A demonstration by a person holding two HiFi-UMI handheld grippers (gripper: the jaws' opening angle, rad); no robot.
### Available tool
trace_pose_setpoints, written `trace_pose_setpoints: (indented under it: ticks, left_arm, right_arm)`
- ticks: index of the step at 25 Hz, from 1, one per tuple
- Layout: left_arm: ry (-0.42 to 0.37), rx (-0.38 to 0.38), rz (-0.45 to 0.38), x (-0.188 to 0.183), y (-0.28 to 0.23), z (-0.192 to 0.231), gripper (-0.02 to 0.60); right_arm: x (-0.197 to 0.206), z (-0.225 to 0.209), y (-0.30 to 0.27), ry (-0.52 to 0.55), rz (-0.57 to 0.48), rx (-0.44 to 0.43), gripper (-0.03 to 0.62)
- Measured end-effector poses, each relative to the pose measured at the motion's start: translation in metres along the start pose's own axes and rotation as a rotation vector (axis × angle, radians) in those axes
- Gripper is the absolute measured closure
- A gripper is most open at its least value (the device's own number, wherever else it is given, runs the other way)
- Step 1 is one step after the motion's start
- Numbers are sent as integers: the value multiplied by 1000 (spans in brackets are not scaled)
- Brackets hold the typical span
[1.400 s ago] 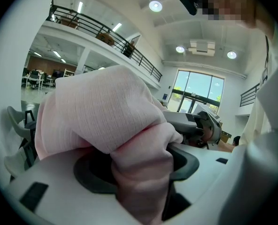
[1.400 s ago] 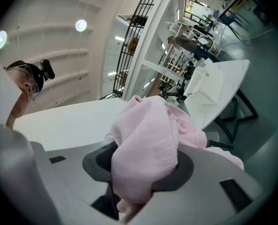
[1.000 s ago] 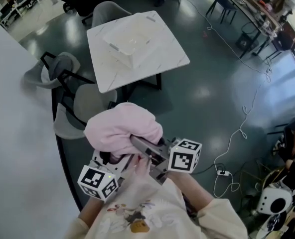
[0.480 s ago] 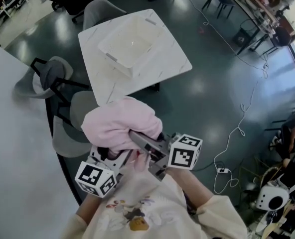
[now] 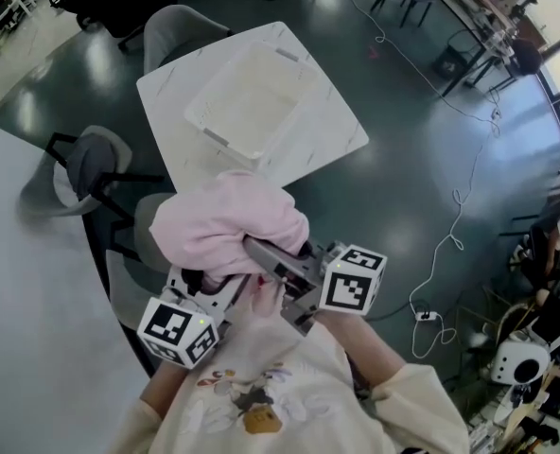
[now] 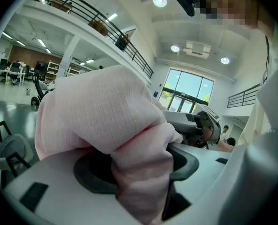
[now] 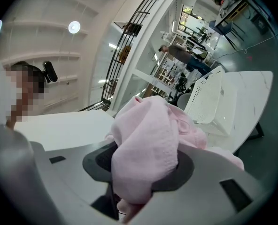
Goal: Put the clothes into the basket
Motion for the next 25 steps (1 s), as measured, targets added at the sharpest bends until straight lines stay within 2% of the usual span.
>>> trace_pose_setpoints:
  ticks: [5, 13, 25]
  left_arm:
    - [-9, 28, 8, -14, -5, 32, 301]
    - [-19, 61, 22, -34, -13, 57, 301]
    - [-28, 27, 19, -72, -46, 94, 301]
  right_arm:
    - [-11, -5, -30, 0, -22, 16, 413]
    - [-28, -7, -53, -4, -52, 35, 413]
    - [-79, -25, -92, -14, -34, -3, 413]
Point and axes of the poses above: the fingertips, and each gripper's own axes: y backward along the fingers, z to its left, x out of its underside, the point moved 5 cm from there along y, backward along the fingers, and after that the axes turned 4 degrees about x, right-handed, at the moved point
